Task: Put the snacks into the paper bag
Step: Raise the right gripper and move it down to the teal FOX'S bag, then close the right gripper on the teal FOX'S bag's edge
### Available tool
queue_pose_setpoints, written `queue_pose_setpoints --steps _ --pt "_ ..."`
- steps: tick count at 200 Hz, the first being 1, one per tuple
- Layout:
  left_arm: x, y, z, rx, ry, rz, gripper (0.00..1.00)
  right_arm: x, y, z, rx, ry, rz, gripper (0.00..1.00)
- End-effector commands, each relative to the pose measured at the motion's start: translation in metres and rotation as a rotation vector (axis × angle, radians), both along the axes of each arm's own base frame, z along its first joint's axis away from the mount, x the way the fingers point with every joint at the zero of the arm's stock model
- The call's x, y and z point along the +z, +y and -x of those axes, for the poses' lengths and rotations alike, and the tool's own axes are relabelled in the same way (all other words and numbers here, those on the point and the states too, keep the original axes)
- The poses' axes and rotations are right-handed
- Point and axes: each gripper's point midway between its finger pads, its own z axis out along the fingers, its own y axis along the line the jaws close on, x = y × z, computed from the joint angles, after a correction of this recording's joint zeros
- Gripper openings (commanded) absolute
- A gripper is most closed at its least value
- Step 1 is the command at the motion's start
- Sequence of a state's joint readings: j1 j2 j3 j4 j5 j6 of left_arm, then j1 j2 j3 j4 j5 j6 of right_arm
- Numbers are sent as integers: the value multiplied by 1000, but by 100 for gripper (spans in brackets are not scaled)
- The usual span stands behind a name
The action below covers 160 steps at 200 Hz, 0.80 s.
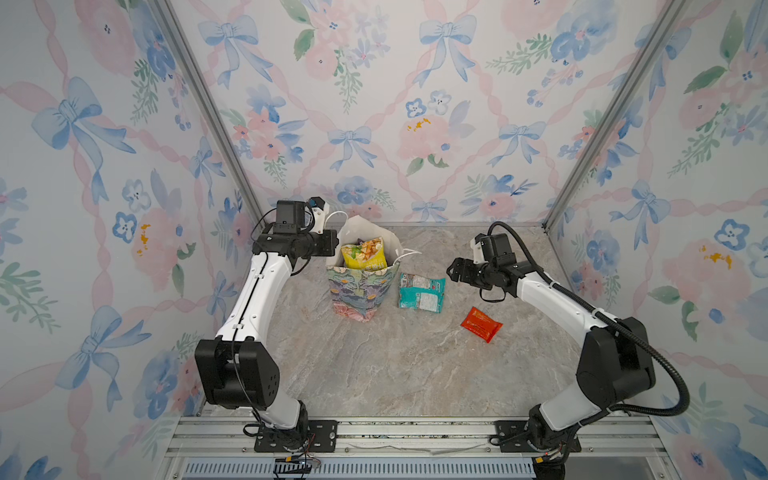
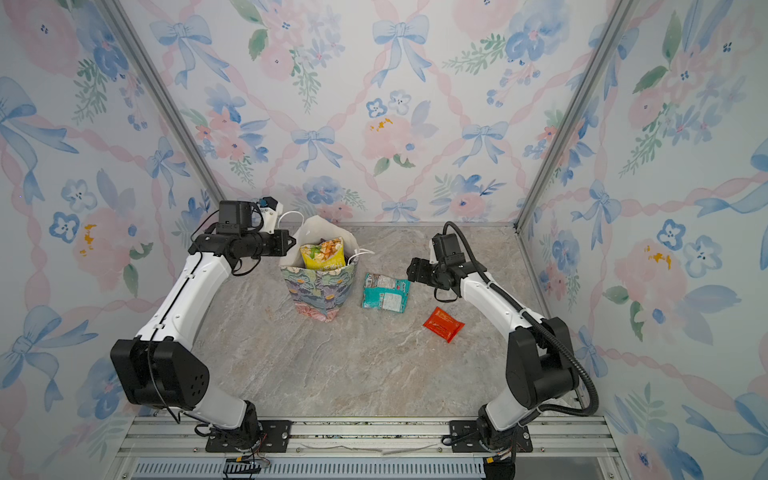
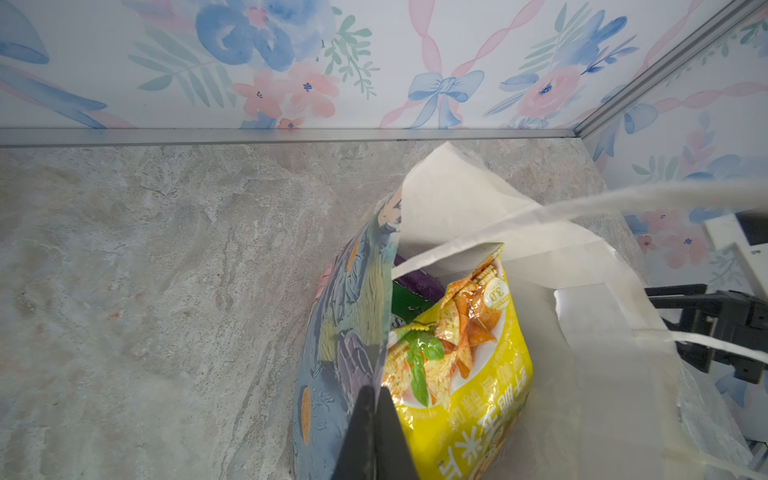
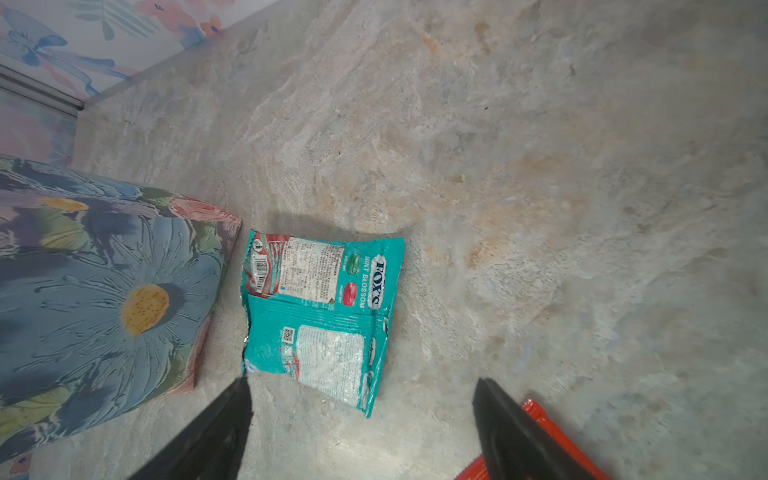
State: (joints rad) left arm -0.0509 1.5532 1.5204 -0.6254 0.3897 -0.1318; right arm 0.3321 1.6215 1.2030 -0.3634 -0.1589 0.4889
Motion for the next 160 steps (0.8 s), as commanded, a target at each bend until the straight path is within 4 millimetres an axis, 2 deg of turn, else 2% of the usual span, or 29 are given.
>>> queue_pose_setpoints --steps 1,26,64,160 --pt "-7 1 6 -8 21 -14 0 -26 10 -4 9 56 -58 82" --pt "-7 1 6 -9 21 -14 0 -52 17 -6 14 115 -81 77" --pt "-8 1 6 -9 22 -16 0 -76 23 -8 12 168 -107 72" --pt "-10 2 5 -8 26 -18 0 -113 41 -2 22 242 -145 66"
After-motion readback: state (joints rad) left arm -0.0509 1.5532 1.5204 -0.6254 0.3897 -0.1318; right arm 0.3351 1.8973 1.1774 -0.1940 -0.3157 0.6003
